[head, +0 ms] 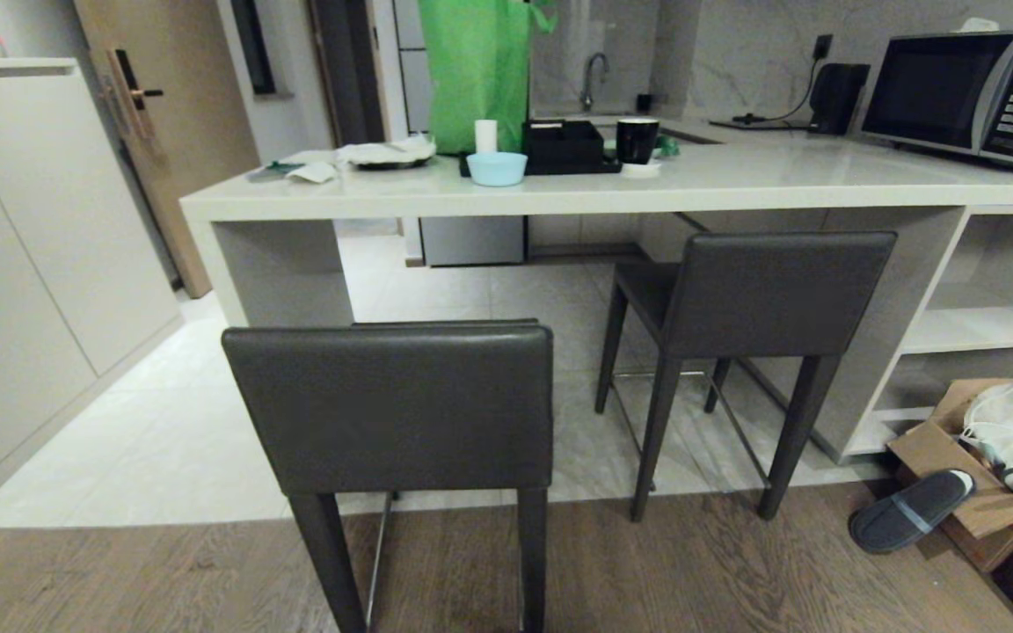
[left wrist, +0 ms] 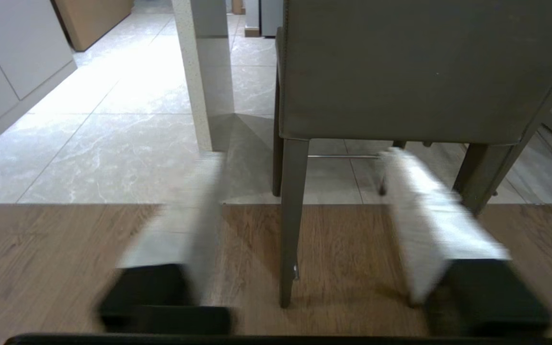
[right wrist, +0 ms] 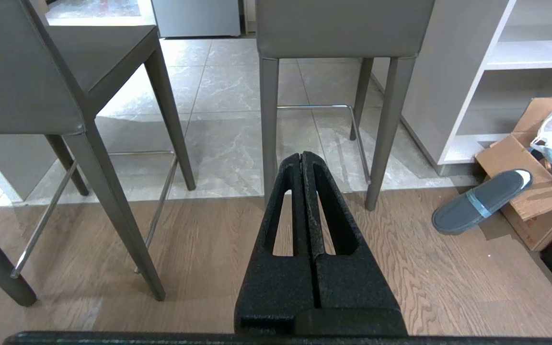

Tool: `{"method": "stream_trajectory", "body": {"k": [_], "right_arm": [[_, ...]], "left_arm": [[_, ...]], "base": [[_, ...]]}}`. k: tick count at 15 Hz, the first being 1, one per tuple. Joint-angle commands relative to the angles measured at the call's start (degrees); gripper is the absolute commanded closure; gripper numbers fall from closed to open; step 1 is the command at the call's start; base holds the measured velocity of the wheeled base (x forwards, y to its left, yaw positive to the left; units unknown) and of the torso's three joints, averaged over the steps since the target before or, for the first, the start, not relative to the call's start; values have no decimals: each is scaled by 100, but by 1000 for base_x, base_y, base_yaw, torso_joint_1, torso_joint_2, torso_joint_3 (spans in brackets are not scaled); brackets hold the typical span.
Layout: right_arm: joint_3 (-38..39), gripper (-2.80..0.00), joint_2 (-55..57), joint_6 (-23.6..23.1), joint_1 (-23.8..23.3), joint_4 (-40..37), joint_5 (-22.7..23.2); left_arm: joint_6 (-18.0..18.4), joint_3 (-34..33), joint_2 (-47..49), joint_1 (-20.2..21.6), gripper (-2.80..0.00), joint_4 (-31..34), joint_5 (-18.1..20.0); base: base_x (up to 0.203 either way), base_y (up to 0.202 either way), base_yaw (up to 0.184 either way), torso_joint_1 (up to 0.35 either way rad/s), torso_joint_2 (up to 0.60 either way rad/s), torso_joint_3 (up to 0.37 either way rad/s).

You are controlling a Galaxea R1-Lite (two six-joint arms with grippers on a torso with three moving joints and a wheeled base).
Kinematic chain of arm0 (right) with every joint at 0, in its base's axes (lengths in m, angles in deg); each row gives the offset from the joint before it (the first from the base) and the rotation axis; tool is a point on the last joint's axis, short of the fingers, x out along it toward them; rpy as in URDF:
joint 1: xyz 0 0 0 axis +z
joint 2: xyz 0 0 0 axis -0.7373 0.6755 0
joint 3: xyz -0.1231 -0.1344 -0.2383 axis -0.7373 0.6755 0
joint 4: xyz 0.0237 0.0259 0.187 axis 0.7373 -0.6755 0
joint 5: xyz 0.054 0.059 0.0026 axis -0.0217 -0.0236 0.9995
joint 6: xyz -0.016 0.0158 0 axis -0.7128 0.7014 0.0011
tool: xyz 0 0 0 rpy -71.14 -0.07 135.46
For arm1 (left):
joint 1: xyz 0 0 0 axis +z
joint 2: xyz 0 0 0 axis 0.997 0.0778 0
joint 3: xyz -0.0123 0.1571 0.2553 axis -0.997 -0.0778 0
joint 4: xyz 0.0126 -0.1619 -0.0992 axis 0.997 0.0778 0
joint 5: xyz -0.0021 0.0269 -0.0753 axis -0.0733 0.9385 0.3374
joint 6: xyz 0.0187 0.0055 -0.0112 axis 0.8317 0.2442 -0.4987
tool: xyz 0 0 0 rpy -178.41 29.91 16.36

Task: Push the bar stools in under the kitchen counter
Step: Pull the gray chair out from under the dining table

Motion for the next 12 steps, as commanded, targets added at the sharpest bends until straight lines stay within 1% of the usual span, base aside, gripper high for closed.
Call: {"method": "stream_trajectory", "body": {"k": [1,10,12], "right_arm": [[1,0,10,-4,2,7,0],[1,0,10,-4,2,7,9],[1,0,10,-4,2,7,9]], "left_arm": [[-4,-18,9,-6,0,-2,0],[-13,-18,9,-2,0,-2,0],[-13,-18,9,-2,0,-2,0]], "base": [[0,0,0,0,0,0],[0,0,0,0,0,0],[-1,-67,-5,3,4,0]]}}
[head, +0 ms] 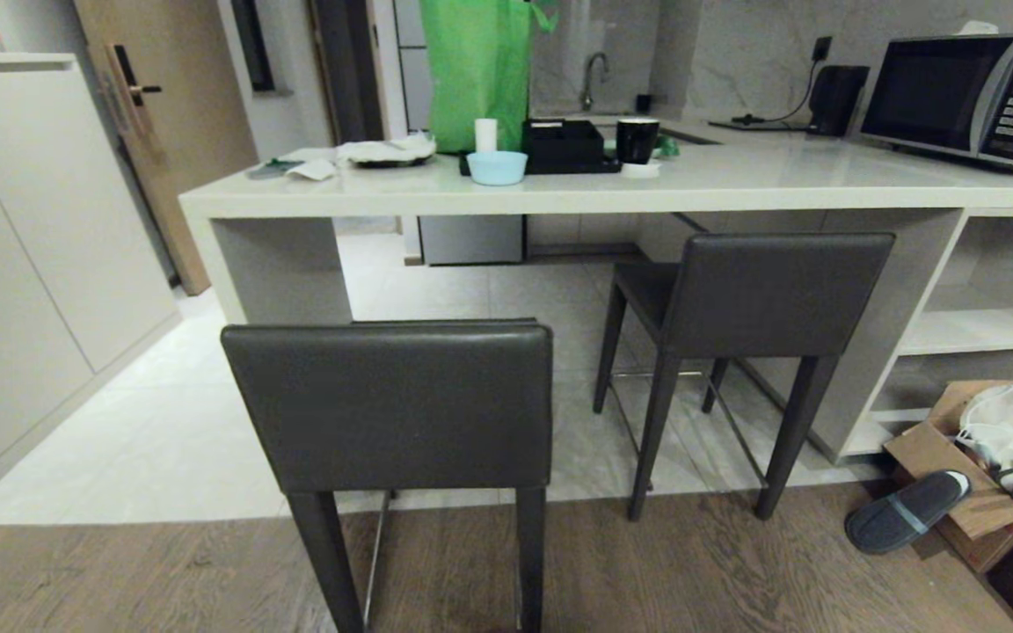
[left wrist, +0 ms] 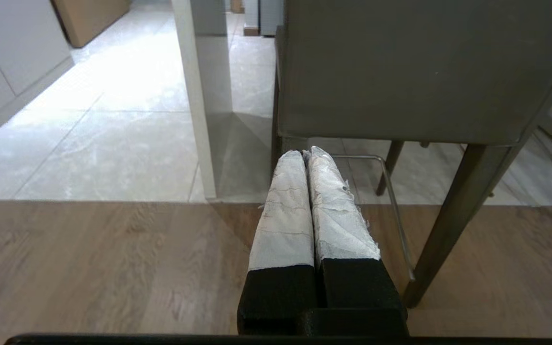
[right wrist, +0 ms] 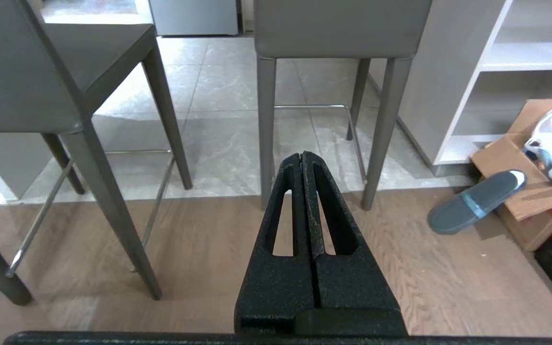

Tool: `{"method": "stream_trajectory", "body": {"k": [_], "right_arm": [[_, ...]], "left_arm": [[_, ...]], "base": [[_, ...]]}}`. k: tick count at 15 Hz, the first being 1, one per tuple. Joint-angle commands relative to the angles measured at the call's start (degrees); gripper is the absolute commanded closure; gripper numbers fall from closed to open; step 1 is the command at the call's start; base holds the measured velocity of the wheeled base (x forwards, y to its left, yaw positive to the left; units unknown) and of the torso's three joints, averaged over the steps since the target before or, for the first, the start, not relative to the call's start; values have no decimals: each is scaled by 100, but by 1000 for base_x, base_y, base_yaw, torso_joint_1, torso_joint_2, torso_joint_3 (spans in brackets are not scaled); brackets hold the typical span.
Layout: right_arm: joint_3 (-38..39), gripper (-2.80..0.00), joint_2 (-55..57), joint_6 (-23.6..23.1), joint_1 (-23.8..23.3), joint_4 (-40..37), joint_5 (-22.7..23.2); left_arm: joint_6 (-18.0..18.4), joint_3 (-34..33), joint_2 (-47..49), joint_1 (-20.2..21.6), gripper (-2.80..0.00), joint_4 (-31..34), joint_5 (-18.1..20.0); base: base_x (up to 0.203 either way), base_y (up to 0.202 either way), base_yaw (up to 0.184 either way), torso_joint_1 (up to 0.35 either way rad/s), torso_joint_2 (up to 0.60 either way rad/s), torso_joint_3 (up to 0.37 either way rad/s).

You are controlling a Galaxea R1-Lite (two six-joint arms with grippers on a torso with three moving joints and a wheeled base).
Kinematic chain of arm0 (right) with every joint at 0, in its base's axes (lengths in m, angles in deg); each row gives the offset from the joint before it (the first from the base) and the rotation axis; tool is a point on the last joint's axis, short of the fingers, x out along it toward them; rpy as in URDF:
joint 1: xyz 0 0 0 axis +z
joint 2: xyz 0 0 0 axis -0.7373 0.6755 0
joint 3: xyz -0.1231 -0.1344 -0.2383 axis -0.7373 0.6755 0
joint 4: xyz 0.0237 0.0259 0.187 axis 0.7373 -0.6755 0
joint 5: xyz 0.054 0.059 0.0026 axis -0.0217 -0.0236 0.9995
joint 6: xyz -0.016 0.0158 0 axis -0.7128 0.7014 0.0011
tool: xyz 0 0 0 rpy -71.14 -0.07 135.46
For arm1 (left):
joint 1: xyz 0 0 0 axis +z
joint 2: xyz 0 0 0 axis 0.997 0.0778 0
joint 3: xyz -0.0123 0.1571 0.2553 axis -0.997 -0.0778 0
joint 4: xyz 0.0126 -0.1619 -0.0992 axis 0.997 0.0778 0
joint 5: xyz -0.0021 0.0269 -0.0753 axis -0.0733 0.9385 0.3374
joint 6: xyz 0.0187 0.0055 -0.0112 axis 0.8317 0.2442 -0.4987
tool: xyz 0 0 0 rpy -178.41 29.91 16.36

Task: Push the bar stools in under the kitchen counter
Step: Pull the gray chair out from under the dining table

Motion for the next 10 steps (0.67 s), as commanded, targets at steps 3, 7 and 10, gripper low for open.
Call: {"method": "stream_trajectory", "body": {"k": [3,7,10], "right_arm": [[1,0,9,0,11,6,1],[1,0,9,0,5,2,1],[1,0,10,0,5,2,1]], "left_arm": [[-4,-18,9,4,0,-6,0],[-4,-18,9,-5,0,-6,0],[-4,-18,9,-5,0,-6,0]], "base": [[0,-174,2,1,2,2],[0,-195,1,0,3,2],[0,-194,3,3,-1,2]]}}
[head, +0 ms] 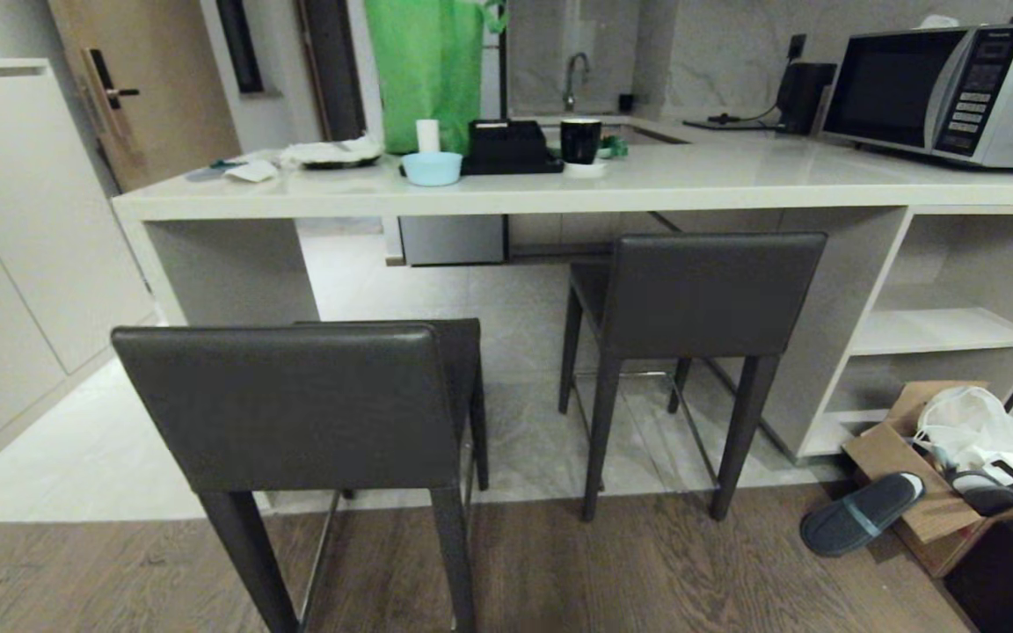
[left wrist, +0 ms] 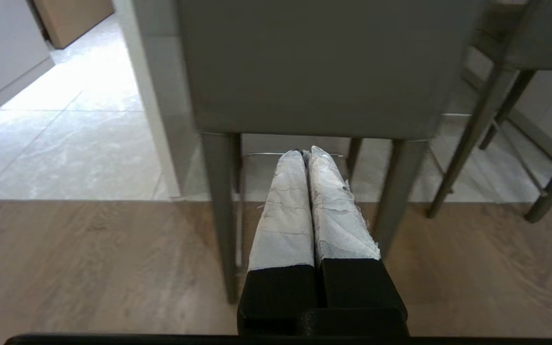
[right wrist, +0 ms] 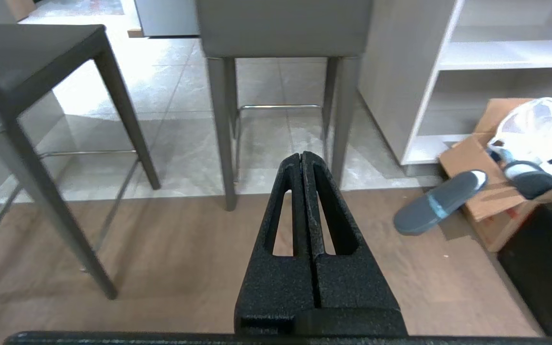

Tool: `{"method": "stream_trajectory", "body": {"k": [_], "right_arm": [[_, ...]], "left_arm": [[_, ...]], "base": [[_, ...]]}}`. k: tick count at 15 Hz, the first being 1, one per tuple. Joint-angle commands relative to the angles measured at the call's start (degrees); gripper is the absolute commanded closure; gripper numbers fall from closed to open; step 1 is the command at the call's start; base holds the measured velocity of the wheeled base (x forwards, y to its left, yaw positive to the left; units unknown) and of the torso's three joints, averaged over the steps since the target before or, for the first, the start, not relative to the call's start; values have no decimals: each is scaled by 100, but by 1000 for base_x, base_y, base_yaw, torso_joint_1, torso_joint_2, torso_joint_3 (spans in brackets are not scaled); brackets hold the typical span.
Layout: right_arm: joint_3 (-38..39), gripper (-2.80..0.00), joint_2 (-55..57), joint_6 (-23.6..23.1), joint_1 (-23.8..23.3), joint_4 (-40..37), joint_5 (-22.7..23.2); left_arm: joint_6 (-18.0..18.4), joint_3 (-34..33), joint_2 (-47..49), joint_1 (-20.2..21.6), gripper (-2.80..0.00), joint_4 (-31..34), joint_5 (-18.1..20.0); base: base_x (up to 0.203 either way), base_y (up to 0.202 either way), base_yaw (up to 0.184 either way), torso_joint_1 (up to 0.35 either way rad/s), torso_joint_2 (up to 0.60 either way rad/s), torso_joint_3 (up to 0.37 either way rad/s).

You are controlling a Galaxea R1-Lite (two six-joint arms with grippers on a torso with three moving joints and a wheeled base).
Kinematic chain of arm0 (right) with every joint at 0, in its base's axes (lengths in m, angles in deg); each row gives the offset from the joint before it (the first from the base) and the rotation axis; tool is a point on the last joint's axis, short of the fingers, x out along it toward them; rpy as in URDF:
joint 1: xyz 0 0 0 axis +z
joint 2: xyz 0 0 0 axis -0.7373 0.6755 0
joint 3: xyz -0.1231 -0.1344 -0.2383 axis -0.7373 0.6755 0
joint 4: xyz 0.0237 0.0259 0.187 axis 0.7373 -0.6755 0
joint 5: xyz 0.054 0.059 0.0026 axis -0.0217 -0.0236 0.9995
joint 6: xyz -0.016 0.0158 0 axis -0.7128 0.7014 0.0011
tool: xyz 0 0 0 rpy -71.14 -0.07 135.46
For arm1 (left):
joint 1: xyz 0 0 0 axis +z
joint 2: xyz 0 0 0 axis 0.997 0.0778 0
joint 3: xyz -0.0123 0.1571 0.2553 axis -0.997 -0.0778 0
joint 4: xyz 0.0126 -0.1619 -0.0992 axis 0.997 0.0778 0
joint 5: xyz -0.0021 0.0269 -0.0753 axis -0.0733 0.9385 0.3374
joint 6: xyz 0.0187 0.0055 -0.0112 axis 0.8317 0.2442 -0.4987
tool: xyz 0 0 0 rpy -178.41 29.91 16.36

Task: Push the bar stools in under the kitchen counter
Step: Pull the gray chair out from under the dining table

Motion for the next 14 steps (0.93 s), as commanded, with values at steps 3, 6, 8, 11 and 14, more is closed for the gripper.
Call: {"method": "stream_trajectory", "body": {"k": [3,6,8,11,14], "right_arm": [[1,0,7,-2,2,1,1],[1,0,7,-2,2,1,1],[1,0,3,-2,2,1,1],[1,0,1,-2,2,3,-3],[1,0,7,-2,2,1,-3]], "left_arm": [[-2,-18,9,0,0,-2,-2],[-2,-18,9,0,0,-2,-2],[-2,-18,9,0,0,-2,-2],[-2,-18,9,0,0,-2,-2],[-2,-18,9,-4,0,-2,-2]], "base": [[0,-192,1,4,4,2],[0,-194,3,3,3,0],[0,-194,-1,5,2,3],[0,-196,0,5,2,1],[0,-195,1,0,4,2]]}}
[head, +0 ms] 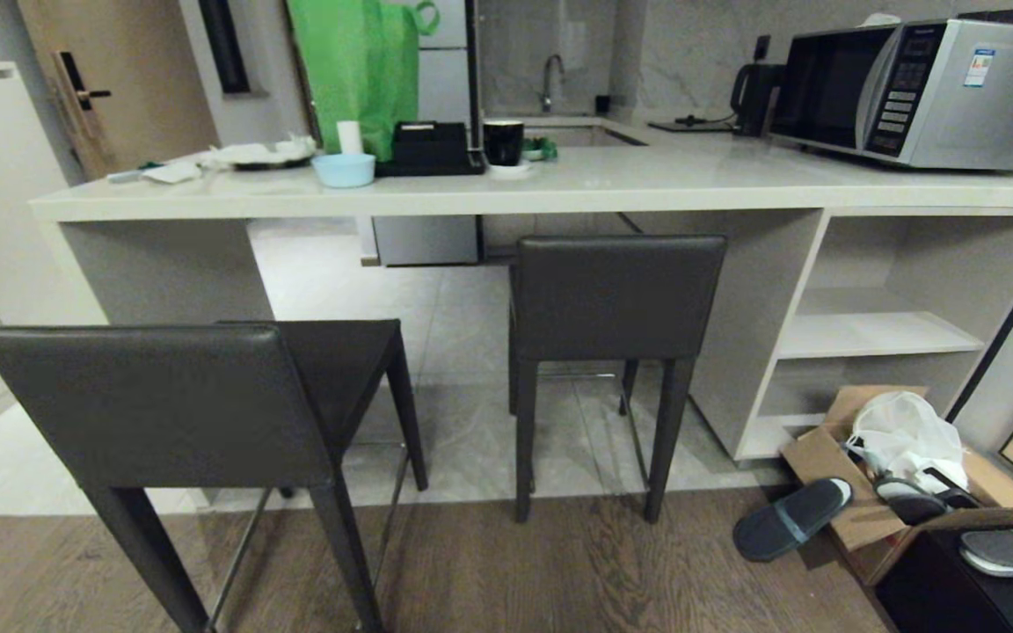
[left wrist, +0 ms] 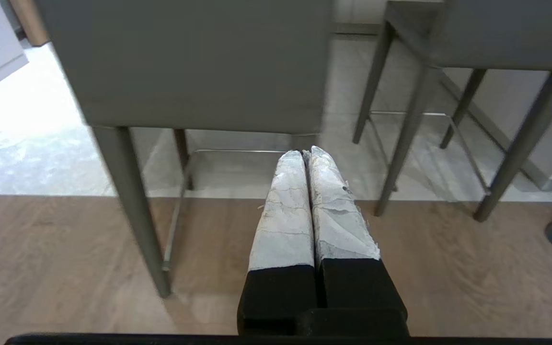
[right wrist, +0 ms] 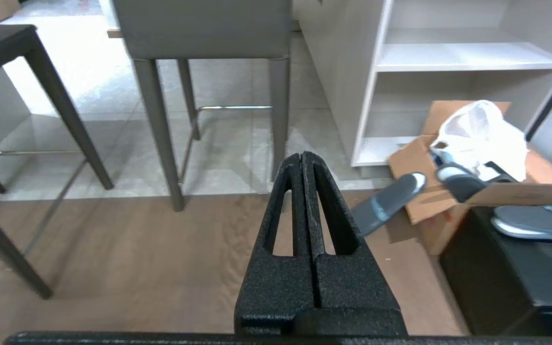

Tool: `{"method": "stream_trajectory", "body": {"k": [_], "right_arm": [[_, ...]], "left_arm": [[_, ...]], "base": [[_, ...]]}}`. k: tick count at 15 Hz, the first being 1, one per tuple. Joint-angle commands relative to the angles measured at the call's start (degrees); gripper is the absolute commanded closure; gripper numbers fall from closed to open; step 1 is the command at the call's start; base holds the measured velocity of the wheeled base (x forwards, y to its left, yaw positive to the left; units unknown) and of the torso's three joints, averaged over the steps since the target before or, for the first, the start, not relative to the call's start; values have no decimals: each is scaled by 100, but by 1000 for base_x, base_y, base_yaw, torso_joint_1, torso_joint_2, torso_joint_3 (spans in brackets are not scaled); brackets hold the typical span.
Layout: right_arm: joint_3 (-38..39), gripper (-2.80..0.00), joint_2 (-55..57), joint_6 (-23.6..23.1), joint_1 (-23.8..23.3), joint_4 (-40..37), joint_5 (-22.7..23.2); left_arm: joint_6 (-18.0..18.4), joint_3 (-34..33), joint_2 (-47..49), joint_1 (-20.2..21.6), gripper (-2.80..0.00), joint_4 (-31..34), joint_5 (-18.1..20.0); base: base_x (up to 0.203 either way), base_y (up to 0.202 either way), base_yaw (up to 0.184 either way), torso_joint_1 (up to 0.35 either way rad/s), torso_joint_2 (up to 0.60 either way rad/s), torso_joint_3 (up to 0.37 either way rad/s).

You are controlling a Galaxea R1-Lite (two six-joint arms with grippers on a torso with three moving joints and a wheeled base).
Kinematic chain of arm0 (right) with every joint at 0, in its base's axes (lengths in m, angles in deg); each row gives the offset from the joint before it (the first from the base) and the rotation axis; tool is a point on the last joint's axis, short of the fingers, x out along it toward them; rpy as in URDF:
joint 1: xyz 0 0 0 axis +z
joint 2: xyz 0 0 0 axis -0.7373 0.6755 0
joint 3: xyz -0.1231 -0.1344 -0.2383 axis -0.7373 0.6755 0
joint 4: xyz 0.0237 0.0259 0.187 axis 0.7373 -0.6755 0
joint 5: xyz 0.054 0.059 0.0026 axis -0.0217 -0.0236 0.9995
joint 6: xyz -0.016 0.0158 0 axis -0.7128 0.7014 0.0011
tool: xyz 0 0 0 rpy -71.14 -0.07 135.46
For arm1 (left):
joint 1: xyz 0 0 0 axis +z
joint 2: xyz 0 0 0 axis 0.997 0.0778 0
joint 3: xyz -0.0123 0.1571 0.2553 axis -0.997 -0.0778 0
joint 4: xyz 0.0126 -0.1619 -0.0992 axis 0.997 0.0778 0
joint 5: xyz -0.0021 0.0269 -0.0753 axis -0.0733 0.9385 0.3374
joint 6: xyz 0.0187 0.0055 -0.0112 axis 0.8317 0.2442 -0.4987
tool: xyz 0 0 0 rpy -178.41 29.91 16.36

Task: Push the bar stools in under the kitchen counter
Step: Pull the gray chair out from under the dining table

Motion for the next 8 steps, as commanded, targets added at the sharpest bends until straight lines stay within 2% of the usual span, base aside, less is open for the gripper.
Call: {"method": "stream_trajectory", "body": {"k": [1,8], "right_arm": [[1,0,-1,-2,2,1,1],[1,0,7,-4,2,1,6]], "left_arm": [[-2,-18,9,0,0,-2,-2],[-2,-18,9,0,0,-2,-2]], "base": [[0,-196,3,5,-1,4],[0,-194,2,3,4,2]]}}
